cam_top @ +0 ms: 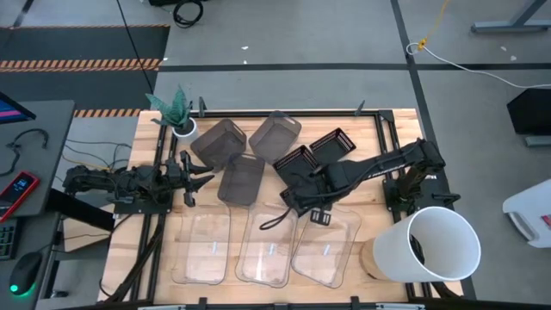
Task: Stack baskets by color
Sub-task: Stack the right transparent bin on top of the middle transparent bin
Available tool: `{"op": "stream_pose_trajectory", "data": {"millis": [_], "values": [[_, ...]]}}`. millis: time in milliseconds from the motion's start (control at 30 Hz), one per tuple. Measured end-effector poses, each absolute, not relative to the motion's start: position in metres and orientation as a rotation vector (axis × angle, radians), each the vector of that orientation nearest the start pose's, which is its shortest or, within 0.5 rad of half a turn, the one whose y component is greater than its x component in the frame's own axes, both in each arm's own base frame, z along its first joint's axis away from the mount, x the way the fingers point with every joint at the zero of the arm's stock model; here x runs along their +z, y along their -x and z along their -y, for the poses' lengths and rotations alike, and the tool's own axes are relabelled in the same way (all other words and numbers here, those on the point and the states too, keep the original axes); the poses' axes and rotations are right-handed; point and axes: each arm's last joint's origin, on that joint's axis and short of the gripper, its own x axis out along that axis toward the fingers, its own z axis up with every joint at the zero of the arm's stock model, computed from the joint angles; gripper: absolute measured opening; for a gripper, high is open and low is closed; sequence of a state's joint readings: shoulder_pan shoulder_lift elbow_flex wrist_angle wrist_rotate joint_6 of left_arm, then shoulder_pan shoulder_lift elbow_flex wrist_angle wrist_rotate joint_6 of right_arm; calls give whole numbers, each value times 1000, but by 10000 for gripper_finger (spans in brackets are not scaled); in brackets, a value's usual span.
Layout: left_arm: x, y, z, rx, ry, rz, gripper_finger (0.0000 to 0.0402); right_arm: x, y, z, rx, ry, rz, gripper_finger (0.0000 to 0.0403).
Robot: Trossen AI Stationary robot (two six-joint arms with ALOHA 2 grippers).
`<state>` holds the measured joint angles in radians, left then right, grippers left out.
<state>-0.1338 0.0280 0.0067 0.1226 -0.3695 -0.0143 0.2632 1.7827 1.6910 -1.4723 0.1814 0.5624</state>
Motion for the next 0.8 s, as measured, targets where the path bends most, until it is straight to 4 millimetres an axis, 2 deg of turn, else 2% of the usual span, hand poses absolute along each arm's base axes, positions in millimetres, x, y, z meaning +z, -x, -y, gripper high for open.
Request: {"op": "stream_pose_trajectory", "data": {"millis": [167, 367, 467, 600, 800], "values": [[175, -97, 3, 235, 40, 100, 117, 300, -297, -78, -391, -121, -1503, 120], [175, -97, 3, 235, 40, 100, 117, 305, -261, -70, -414, -263, -1493, 120], [175, -97, 3, 235, 40, 100, 117, 302, -249, -68, -414, -327, -1482, 120], [175, -97, 3, 235, 40, 100, 117, 293, -245, -71, -373, -389, -1485, 131], [175, -97, 3, 235, 40, 100, 117, 272, -259, -77, -386, -394, -1550, 185]]}}
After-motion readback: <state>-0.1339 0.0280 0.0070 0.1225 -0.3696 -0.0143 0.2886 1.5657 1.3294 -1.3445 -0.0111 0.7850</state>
